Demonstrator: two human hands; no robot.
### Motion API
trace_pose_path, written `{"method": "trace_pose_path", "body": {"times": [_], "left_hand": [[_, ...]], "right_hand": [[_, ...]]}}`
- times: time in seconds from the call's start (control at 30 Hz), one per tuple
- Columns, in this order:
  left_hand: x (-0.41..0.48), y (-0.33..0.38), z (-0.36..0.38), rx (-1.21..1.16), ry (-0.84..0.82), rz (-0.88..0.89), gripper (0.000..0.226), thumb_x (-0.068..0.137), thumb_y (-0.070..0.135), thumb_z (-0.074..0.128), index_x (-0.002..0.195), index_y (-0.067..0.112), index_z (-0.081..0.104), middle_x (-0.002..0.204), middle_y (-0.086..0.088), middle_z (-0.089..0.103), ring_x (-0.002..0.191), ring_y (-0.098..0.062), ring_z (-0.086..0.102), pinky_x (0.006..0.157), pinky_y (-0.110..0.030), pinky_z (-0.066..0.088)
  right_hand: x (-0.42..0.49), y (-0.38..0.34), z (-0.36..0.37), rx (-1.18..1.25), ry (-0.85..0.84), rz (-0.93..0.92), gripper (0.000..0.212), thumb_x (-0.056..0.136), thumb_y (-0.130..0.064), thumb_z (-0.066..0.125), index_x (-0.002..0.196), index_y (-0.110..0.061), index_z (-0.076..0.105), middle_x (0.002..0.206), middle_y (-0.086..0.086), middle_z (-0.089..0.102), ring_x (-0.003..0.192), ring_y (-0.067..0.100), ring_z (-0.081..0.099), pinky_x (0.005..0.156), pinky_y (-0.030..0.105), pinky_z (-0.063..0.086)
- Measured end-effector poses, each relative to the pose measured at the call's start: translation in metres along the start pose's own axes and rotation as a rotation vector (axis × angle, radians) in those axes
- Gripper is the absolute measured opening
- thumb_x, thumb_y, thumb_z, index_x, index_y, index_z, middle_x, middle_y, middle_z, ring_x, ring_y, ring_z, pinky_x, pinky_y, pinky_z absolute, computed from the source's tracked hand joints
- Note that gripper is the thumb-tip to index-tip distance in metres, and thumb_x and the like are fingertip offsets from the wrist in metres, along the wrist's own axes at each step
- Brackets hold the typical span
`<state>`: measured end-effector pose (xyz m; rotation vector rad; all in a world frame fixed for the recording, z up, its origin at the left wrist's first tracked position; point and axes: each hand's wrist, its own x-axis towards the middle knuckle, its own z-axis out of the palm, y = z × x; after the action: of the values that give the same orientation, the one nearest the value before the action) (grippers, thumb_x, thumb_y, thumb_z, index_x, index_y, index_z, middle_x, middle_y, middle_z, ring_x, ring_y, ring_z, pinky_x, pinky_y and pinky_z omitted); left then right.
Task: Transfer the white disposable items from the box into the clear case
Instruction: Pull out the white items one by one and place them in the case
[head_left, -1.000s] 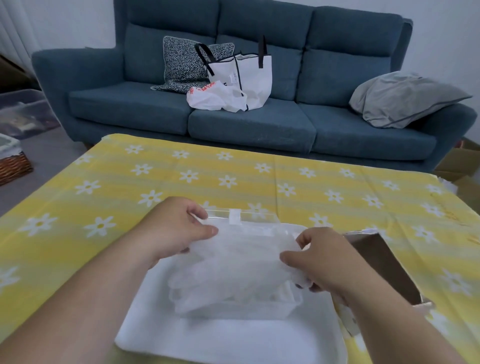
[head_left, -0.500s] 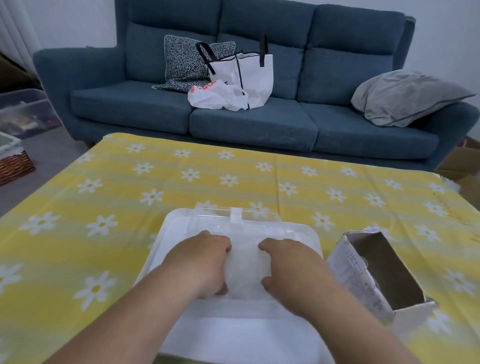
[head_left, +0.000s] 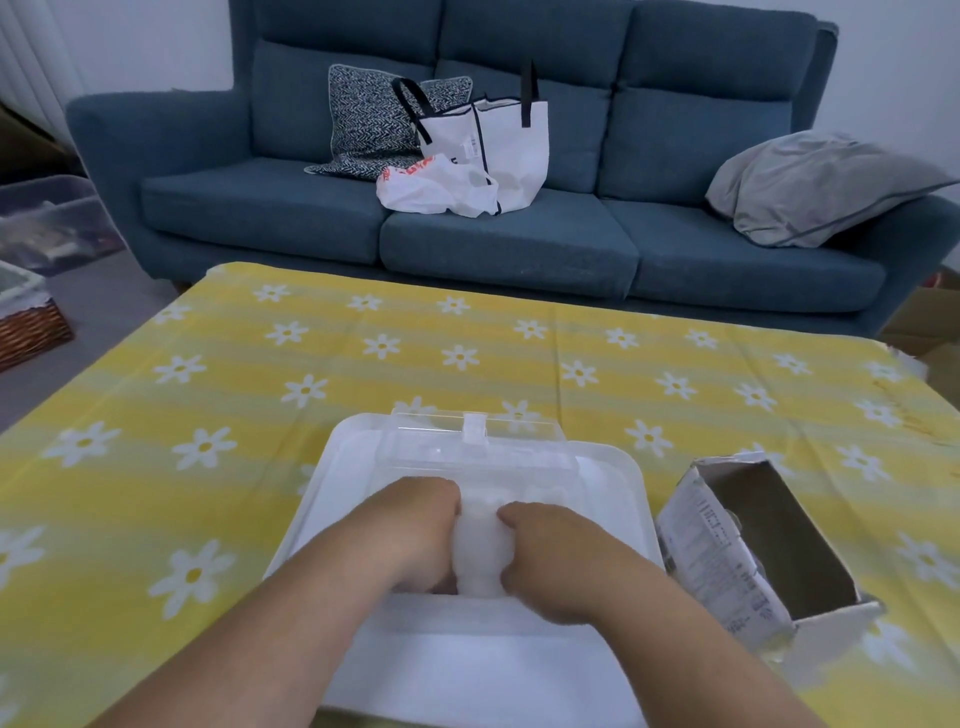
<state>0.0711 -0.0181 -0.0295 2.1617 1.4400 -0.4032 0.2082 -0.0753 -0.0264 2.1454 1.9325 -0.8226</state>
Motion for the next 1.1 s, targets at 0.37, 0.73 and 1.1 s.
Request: {"method": "trace_pose_path", "body": {"times": [0.37,0.73,1.1], "left_hand": [[-0.027,0.016,-0.027,-0.025,0.159,0.04,0.044,0.073,0.047,0.081,0.107,0.029,0.061,0.106,0.011,0.057,0.088,-0.014,0.061,0.073,-0.026,0.051],[-0.006,0.035,-0.006,0.263,0.194,0.001,0.033,0.072,0.035,0.075,0.101,0.024,0.063,0.098,0.007,0.066,0.091,-0.017,0.066,0.069,-0.026,0.049],[-0.014,0.108,0.009,-0.557,0.277,0.531,0.017,0.088,0.031,0.069,0.105,0.033,0.063,0.088,0.01,0.067,0.073,-0.009,0.061,0.079,-0.037,0.055]], "right_hand": [[-0.045,0.051,-0.062,0.536,0.623,0.19,0.019,0.085,-0.015,0.055,0.076,-0.013,0.072,0.071,0.007,0.073,0.062,0.019,0.07,0.069,0.046,0.061],[-0.047,0.137,-0.036,0.52,0.231,0.393,0.071,0.094,-0.067,0.039,0.087,-0.004,0.072,0.087,0.009,0.071,0.087,0.028,0.068,0.082,0.033,0.051],[-0.058,0.137,-0.046,0.536,0.447,0.325,0.061,0.095,-0.047,0.056,0.051,-0.005,0.053,0.044,0.0,0.053,0.048,0.023,0.05,0.054,0.032,0.038]]}}
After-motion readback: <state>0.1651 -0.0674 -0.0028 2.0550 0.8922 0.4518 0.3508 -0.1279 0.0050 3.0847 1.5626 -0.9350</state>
